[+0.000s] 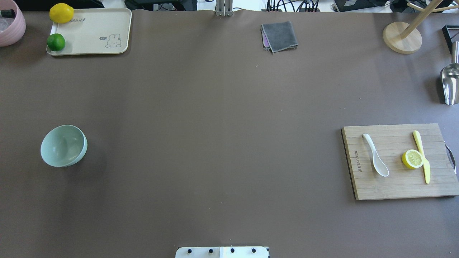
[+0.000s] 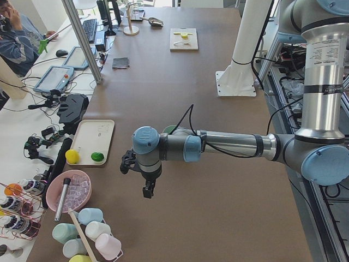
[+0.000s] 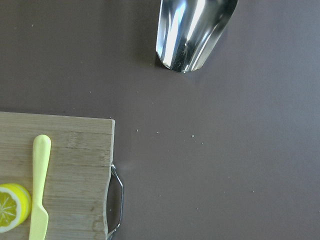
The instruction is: Place spoon in bowl
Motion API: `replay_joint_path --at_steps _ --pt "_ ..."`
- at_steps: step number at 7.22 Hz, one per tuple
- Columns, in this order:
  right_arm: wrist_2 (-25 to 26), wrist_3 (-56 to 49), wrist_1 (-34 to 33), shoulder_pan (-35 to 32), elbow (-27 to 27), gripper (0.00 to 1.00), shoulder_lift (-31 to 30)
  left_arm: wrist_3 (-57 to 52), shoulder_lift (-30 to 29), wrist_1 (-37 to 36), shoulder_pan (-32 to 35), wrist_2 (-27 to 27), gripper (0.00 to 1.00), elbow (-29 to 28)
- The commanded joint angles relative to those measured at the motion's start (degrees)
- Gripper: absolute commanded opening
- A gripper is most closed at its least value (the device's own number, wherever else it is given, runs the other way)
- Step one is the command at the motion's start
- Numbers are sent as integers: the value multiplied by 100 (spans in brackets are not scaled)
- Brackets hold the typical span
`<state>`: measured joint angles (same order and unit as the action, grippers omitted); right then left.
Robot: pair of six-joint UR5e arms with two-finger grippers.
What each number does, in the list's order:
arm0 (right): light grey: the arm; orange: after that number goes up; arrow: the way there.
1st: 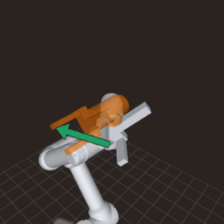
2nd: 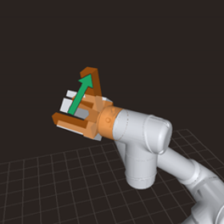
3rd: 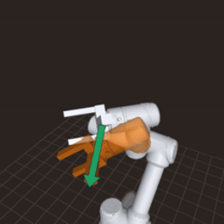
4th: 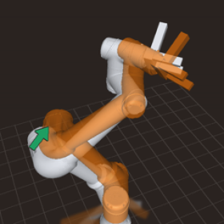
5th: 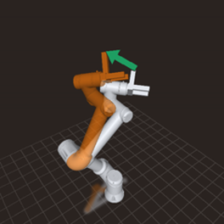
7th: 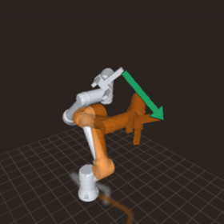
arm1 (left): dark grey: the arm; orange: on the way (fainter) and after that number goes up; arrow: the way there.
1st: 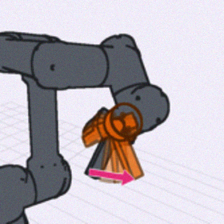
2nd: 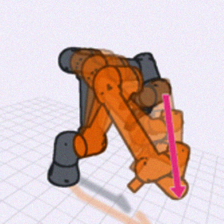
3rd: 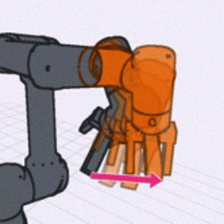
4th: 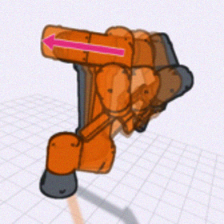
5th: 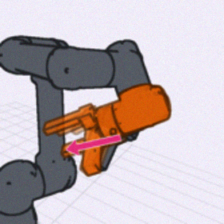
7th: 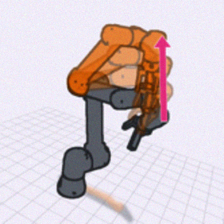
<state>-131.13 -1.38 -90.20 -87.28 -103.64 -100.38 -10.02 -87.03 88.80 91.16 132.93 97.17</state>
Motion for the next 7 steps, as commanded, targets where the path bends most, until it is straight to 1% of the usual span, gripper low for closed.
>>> replay_joint_path --at_steps 1,2,3,4,5,6,7 --pt "-96 41 194 0 10 100 1 -9 220 635 7 31 98 205" --pt "-392 76 413 0 54 100 -33 26 508 1274 7 84 98 206" --pt "-709 76 424 0 54 100 -51 600 616 1672 7 380 98 293" --pt "-773 76 450 0 19 100 -43 1789 565 1989 -2 583 98 224" --pt "-843 41 825 0 19 100 -8 2367 477 2758 -45 611 98 188" --pt "-948 58 1342 35 36 100 -51 2373 702 3340 -98 620 98 171" --pt "-1184 50 1512 87 36 100 -51 2460 748 3711 -334 638 98 188"
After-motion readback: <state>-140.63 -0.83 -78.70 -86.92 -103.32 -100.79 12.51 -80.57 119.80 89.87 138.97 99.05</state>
